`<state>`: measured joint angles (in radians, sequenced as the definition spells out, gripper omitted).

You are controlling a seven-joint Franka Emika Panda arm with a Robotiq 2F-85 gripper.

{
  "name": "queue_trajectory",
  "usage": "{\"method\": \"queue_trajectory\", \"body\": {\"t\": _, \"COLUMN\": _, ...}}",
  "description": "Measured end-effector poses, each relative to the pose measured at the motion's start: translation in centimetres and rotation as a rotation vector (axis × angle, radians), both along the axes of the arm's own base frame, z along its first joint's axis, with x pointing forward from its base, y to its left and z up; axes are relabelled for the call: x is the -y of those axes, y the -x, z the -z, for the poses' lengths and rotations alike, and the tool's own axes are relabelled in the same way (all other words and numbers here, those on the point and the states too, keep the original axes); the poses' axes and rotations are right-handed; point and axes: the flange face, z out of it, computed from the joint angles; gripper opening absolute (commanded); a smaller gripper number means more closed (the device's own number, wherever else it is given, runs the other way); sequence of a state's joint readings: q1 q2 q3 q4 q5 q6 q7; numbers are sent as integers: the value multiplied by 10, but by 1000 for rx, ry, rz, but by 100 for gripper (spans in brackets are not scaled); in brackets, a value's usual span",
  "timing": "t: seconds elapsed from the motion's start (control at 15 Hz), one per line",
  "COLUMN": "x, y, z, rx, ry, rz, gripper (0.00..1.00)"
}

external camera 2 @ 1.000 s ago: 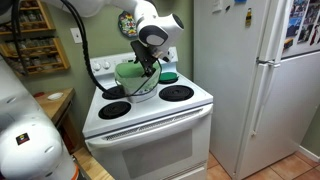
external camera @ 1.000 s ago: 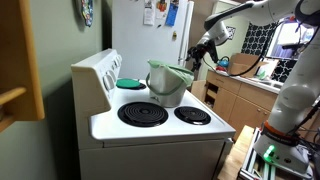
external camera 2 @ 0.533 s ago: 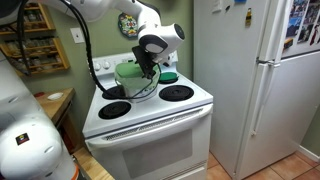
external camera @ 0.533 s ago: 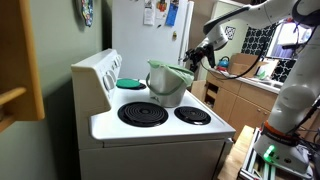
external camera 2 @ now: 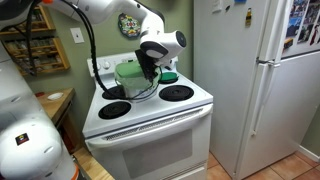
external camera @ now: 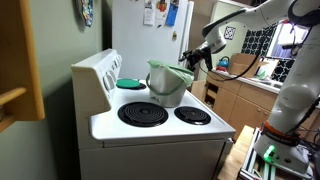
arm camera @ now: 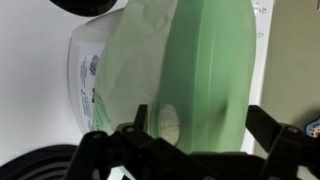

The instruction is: Open the lid on the bin and take the paper towel out of it

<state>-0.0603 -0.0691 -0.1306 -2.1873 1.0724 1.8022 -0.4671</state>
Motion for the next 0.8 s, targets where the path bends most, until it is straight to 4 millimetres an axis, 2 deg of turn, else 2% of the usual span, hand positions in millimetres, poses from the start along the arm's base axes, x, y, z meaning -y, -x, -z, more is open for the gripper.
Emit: {"method": "queue_trajectory", "body": {"t": 0.8, "x": 1, "y": -7, "z": -3, "rx": 35, "ry": -55, "rz": 52, "gripper": 100}}
